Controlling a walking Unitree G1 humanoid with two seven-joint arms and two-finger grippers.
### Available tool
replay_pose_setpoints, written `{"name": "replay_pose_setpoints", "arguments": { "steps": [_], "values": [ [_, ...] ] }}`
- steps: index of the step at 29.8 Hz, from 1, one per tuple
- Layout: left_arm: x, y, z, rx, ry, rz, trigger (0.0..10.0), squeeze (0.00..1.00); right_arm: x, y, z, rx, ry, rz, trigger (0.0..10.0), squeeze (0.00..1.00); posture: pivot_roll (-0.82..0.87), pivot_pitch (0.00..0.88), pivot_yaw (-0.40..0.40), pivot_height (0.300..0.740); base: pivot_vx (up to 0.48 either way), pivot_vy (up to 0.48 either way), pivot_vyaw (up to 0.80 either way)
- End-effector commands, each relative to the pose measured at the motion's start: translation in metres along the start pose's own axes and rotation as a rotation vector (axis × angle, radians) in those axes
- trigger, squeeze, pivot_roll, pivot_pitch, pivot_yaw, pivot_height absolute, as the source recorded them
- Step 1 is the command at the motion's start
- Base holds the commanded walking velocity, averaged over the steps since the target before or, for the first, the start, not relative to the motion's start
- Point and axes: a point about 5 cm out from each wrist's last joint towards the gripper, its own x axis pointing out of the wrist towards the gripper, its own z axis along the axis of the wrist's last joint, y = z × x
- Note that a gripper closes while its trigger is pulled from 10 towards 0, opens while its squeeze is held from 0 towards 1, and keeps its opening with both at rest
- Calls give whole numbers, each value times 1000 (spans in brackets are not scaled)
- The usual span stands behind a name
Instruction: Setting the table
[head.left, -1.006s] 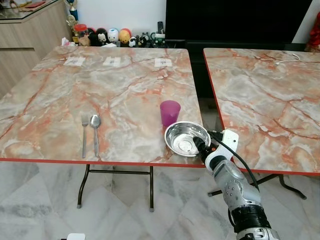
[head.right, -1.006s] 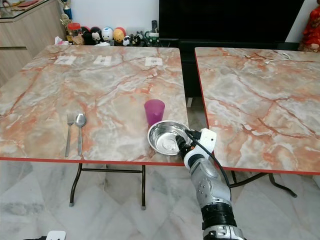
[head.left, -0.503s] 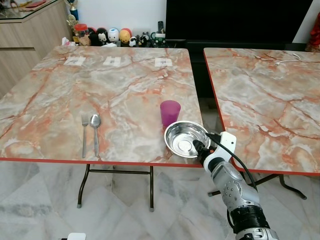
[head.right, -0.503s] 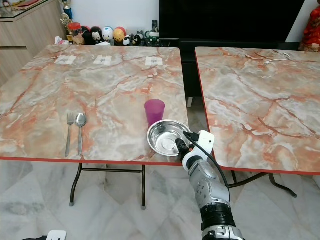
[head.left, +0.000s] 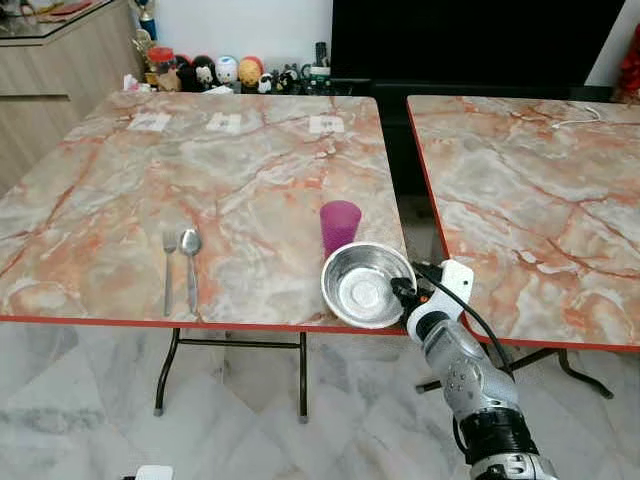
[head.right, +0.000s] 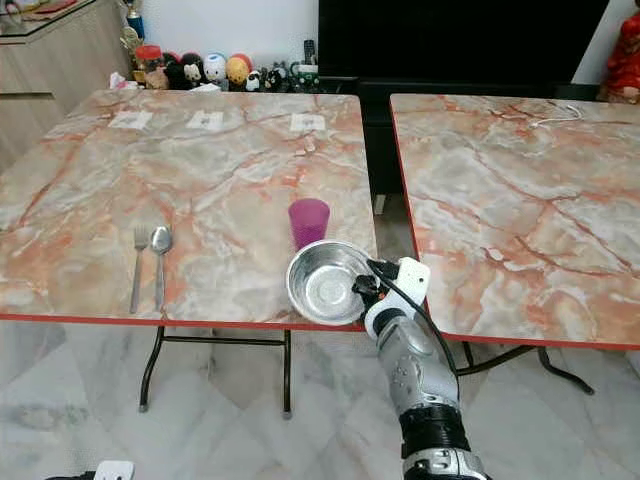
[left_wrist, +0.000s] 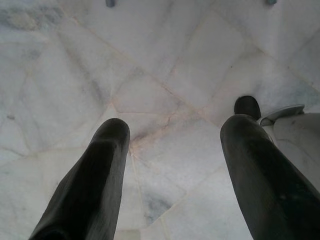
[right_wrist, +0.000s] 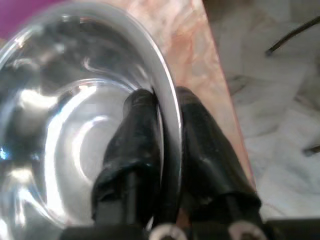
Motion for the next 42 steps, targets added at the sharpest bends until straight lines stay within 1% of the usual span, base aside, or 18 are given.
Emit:
{"name": "replay_pose_setpoints", "arguments": {
  "steps": [1,4,5,6,7,10,11,12,13,16,17,20,26,34,42],
  "values": [
    [-1,-2,-4,8,18,2,10000,0,-3,-6,-2,-12,-18,-32,0,0,-67,26,1,740,0,0,0],
    [-1,-2,-4,9,18,1,10000,0,-5,-6,-1,-9,-39,-24,0,0,-69,26,1,740,0,0,0],
    [-1,-3,-5,11,19,1,10000,0,-8,-5,5,14,-109,-18,0,0,-70,28,1,740,0,0,0],
    [-1,-3,-5,12,19,0,10000,0,-11,-6,10,16,-160,-22,0,0,-68,28,0,740,0,0,0],
    [-1,-3,-5,12,19,0,10000,0,-11,-6,10,16,-160,-22,0,0,-68,28,0,740,0,0,0],
    [-1,-4,-5,12,18,1,10000,0,-20,-8,22,-9,-283,-16,0,0,-67,28,-3,740,0,0,0],
    [-1,-4,-5,12,18,1,10000,0,-25,-9,27,-18,-326,-13,941,0,-69,30,-4,740,0,0,0],
    [-1,-4,-5,13,18,2,10000,0,-29,-10,30,-27,-362,-18,7333,0,-73,30,-5,740,0,0,0],
    [-1,-4,-5,13,18,2,10000,0,-33,-13,33,-36,-390,-24,10000,0,-74,30,-6,740,0,0,0],
    [-1,-4,-5,25,21,2,10000,0,-40,-21,37,-72,-436,-54,10000,0,-80,31,-5,740,0,0,0],
    [-1,-4,-5,38,23,2,10000,0,-45,-25,40,-84,-471,-64,10000,0,-82,31,-5,740,0,0,0],
    [-1,-4,-5,55,22,2,10000,0,-53,-30,48,-82,-530,-82,10000,0,-86,32,-5,740,0,-131,0],
    [-1,-3,-6,61,25,4,10000,0,-53,-31,56,-105,-562,-89,10000,0,-88,31,-2,740,0,-470,0],
    [-2,-1,-8,61,29,10,10000,0,-51,-29,63,-109,-585,-94,10000,0,-85,29,-2,740,0,-472,0],
    [-2,-1,-8,63,29,10,10000,0,-54,-36,67,-110,-607,-127,10000,0,-87,29,-2,740,0,-472,0]
  ]
}}
